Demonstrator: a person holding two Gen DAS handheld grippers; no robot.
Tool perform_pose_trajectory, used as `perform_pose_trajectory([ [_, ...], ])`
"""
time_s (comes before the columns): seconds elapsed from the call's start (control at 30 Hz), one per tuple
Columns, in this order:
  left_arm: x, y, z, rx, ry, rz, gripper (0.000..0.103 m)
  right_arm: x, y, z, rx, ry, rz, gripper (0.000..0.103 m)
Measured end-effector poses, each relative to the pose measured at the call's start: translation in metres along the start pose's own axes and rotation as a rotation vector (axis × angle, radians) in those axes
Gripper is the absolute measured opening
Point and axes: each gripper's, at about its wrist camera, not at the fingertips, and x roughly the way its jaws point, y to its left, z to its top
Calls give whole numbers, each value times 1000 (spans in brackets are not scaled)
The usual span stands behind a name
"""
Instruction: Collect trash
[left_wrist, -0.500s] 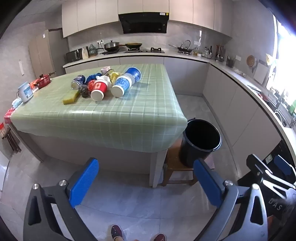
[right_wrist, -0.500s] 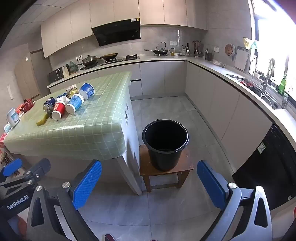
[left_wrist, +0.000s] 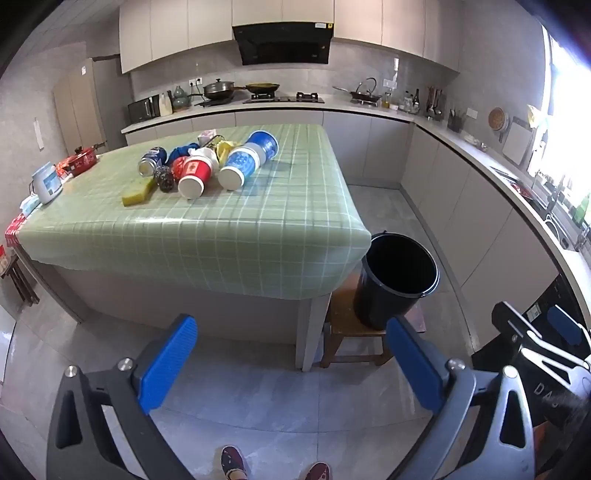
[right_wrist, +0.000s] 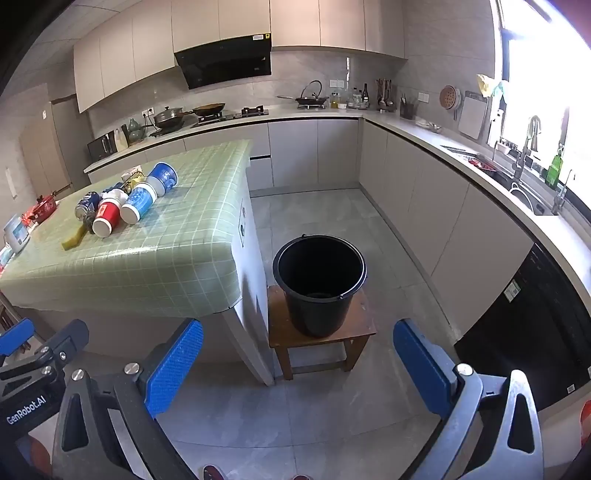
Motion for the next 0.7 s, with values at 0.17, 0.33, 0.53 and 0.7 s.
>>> perform_pose_trajectory([
  [0.17, 3, 0, 1, 5, 6, -1, 103, -2, -2, 1, 2, -6, 5, 103],
  [0.33, 0, 1, 1, 2, -1, -2, 103, -3, -1, -2, 1, -11, 8, 103],
  [0.53, 0, -1, 2, 2, 1, 4, 103, 0, 5, -4, 0, -8, 6, 103],
  [0.7, 0, 0, 2, 0, -1, 4, 103, -6, -5, 0, -2, -8, 9, 103],
])
